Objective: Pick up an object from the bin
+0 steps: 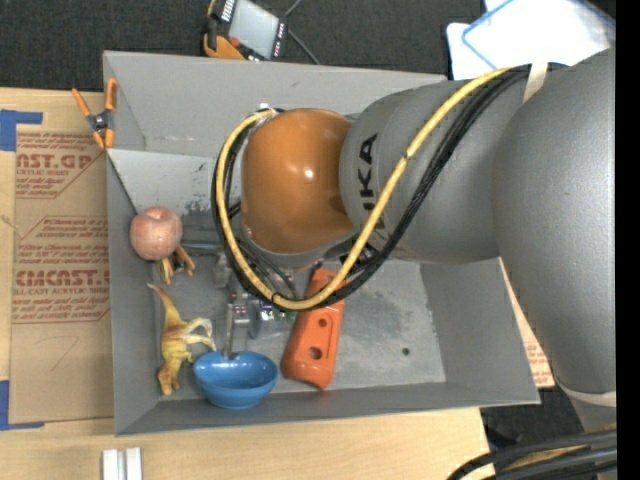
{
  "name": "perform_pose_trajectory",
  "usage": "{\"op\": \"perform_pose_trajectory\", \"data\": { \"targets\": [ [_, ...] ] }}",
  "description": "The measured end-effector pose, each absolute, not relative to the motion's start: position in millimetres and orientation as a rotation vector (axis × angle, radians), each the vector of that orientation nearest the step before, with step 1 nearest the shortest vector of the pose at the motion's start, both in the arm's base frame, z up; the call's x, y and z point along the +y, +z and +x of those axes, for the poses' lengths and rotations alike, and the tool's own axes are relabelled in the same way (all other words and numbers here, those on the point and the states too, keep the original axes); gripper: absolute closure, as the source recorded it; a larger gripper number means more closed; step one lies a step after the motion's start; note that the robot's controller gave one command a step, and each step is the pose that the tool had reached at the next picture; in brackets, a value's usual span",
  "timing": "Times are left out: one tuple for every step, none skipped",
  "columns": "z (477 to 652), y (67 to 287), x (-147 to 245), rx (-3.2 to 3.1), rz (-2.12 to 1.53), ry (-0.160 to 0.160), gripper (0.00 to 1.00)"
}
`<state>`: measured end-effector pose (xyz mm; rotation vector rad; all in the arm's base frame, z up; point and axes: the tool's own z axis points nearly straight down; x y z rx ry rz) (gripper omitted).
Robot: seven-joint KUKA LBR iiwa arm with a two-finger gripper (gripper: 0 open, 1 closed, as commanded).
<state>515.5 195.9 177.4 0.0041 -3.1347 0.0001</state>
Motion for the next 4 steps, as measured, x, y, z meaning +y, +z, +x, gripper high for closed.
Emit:
{"op": "perform_pose_trajectory", "data": {
  "targets": [
    [517.7, 180.9, 194.8, -3.143, 0.002, -0.003, 0.00],
    [486.0, 73.2, 175.5, -3.160, 0.043, -0.010, 0.00],
    [483.6, 116.5, 184.5, -3.155, -0.033, -0.013, 0.00],
    [480.4, 99.0, 187.4, -3.122, -0.419, -0.010, 0.00]
  ]
}}
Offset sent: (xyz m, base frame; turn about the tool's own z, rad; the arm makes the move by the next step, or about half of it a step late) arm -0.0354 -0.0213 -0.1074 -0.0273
